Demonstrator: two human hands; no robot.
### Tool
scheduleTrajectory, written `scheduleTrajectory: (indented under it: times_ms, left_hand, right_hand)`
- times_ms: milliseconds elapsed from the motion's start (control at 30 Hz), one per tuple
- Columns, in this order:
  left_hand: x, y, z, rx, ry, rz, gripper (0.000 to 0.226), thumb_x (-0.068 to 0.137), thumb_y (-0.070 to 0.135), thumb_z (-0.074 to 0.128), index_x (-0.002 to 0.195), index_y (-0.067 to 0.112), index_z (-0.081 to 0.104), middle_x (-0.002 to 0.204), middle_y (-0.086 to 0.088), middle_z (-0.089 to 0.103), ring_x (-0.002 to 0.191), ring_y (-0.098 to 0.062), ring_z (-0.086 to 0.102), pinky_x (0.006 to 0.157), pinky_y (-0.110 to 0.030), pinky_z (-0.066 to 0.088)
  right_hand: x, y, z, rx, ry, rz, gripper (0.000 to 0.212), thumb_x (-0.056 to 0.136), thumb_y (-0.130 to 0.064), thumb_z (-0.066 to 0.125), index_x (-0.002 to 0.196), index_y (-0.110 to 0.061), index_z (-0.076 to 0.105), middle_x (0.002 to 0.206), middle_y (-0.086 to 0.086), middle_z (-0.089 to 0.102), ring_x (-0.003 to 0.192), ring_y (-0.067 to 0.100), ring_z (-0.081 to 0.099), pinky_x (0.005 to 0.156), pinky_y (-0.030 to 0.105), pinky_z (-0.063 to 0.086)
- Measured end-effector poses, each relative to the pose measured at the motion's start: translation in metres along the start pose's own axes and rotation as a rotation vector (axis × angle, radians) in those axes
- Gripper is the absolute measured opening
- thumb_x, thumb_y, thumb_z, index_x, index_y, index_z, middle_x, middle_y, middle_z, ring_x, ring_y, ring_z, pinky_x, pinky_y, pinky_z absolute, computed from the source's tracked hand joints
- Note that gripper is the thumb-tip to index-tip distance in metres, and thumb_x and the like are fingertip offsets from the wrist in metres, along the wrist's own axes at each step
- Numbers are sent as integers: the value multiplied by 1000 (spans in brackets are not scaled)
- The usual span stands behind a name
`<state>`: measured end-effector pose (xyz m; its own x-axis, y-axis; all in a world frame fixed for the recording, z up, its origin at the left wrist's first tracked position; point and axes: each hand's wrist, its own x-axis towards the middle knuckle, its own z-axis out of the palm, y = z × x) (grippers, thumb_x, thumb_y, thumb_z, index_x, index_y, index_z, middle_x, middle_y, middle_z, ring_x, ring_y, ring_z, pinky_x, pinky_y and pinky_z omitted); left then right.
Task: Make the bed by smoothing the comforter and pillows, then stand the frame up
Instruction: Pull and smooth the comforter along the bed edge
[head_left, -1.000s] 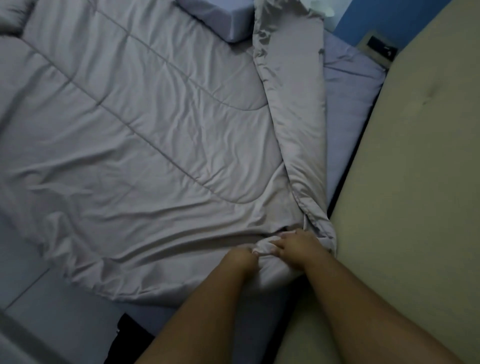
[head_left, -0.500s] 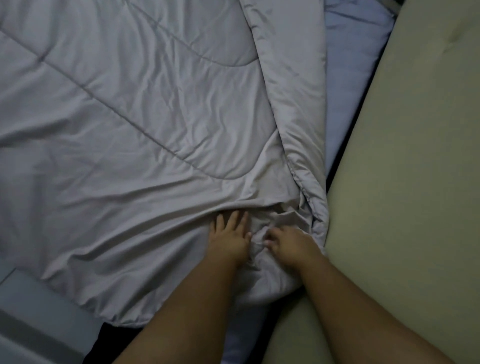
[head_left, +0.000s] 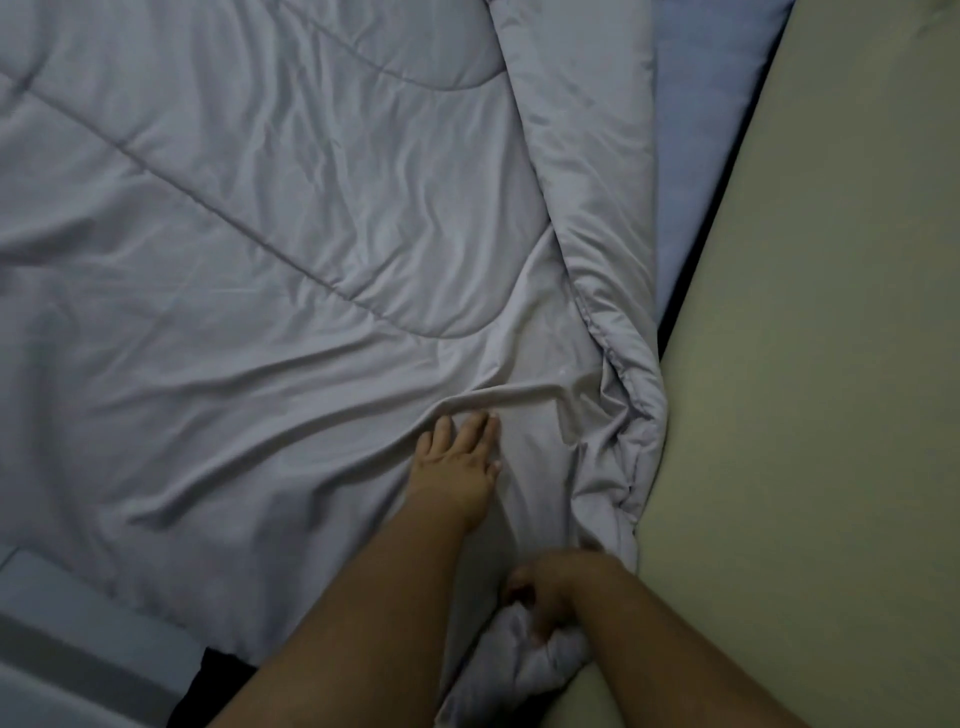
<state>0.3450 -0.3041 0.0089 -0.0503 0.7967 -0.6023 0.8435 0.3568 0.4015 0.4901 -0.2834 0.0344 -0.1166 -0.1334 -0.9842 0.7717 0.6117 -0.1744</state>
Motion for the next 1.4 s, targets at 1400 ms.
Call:
scheduleTrajectory:
  times_ms: [1400]
  left_hand:
    - [22, -3, 12, 38, 88, 13, 65, 99, 47, 22, 149, 28, -15, 157, 7, -22, 144, -25, -24, 117, -48, -13]
  right_hand:
    - [64, 38, 15, 469, 1344, 367, 75, 85, -55, 18, 147, -12, 22, 155, 20, 17, 143, 31, 13, 112, 31, -10]
